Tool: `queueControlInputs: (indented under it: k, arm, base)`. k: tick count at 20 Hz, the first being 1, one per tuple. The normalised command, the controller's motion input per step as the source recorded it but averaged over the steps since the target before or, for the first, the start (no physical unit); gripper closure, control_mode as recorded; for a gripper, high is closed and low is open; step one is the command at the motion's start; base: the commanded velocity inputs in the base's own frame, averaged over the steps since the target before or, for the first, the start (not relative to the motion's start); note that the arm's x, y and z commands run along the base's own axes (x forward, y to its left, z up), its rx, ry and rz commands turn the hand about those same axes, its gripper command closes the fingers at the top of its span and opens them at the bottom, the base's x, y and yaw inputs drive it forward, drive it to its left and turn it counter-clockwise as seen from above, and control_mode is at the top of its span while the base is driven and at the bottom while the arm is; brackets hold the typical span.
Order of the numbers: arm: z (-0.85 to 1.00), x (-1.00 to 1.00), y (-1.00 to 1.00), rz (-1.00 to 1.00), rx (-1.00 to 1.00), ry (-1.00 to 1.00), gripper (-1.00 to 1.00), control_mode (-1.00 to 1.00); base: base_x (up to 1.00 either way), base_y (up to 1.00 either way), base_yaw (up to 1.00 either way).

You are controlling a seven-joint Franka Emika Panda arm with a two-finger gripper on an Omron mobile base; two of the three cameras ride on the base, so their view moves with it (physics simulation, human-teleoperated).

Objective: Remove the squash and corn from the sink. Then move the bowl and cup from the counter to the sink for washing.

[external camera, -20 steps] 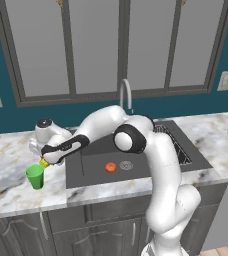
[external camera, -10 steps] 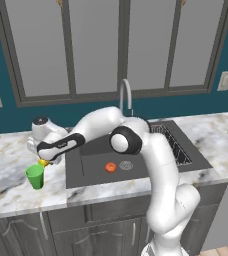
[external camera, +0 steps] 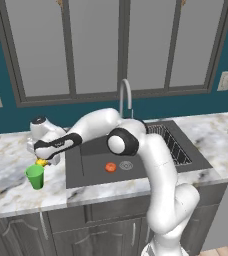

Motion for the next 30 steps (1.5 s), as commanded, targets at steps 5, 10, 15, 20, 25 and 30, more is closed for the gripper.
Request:
queueControlInputs:
  k: [5,10,15,20,25,30]
  arm:
    - [-0.01,0.0,0.0,-0.03,0.0,0.0,-1.0,-1.0]
    - [0.1,0.0,0.0,-0.01,0.0,0.0,-1.0,-1.0]
    - [0.2,0.0,-0.02,-0.02,0.0,-0.01,-1.0,-1.0]
    - [0.24,-0.05,-0.12,-0.04,0.0,0.0,-1.0,-1.0]
    - [0.28,-0.06,-0.13,-0.05,0.0,-0.01,-1.0,-1.0]
    - [0.25,-0.1,-0.21,0.0,0.0,0.0,-1.0,-1.0]
  base:
    - [0.0,0.0,0.0]
    - [0.0,0.0,0.0]
    - [0.0,0.0,0.0]
    - [0.0,0.0,0.0]
    - [0.0,0.0,0.0]
    - [0.0,0.0,0.0]
